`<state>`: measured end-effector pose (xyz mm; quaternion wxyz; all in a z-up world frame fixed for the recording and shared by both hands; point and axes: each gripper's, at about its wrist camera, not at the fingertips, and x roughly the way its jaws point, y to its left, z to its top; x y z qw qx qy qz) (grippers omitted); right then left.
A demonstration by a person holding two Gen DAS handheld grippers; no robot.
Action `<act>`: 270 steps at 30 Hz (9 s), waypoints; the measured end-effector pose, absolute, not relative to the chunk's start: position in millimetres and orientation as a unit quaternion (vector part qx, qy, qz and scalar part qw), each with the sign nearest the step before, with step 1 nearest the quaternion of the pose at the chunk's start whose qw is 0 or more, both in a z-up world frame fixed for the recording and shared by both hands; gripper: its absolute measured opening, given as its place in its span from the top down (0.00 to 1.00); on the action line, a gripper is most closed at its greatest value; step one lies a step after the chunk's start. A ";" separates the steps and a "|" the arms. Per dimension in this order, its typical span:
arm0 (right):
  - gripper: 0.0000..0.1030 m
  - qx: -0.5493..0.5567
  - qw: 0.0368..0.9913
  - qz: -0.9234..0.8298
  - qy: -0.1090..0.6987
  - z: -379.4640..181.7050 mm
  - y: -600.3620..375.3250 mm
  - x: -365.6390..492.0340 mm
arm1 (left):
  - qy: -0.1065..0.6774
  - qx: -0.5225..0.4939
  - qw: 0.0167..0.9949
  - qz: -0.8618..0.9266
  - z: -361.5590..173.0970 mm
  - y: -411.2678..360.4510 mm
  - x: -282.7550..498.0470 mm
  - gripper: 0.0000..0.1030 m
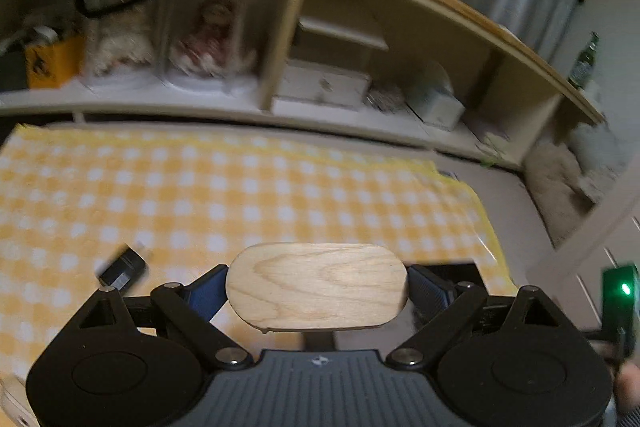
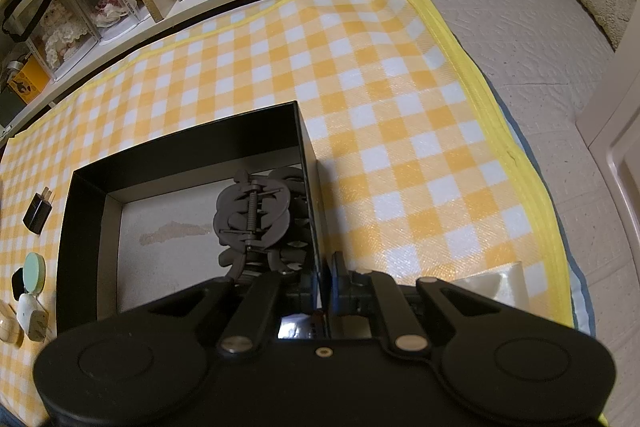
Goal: Organize rigid objects
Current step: 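Lower the wooden case into the black box and open the left gripper, then lift the left gripper out of the black box and move to the loose items, then grasp the beige Kinyo earbud case with the left gripper, then carry the earbud case into the black box and open the left gripper, then lift the left gripper away and move it to the black phone charger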
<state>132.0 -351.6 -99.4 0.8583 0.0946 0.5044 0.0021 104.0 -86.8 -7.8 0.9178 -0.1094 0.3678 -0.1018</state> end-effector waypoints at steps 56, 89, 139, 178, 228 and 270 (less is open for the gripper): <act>0.93 0.094 0.858 0.004 0.506 -99.0 -351.1 132.1 | 0.533 -0.114 0.838 -0.026 -87.5 -93.5 78.5 0.01; 0.93 0.092 0.857 0.004 0.506 -99.1 -351.0 131.6 | 0.386 -0.039 0.913 -0.125 0.4 -93.9 59.6 0.00; 0.94 0.075 0.853 0.004 0.517 -101.0 -348.6 135.1 | 0.556 0.042 0.825 -0.089 -71.7 90.6 90.1 0.16; 0.94 0.084 0.854 0.014 0.513 -96.8 -350.1 133.5 | 0.386 0.462 0.692 -0.398 -86.2 -248.4 141.0 0.16; 0.93 0.090 0.854 0.016 0.512 -98.7 -348.9 132.9 | 0.429 0.451 0.717 -0.314 -105.5 -238.3 165.7 0.41; 0.94 0.086 0.857 0.014 0.508 -97.1 -350.6 132.9 | 0.411 0.089 0.869 -0.260 -7.8 -148.2 46.1 0.00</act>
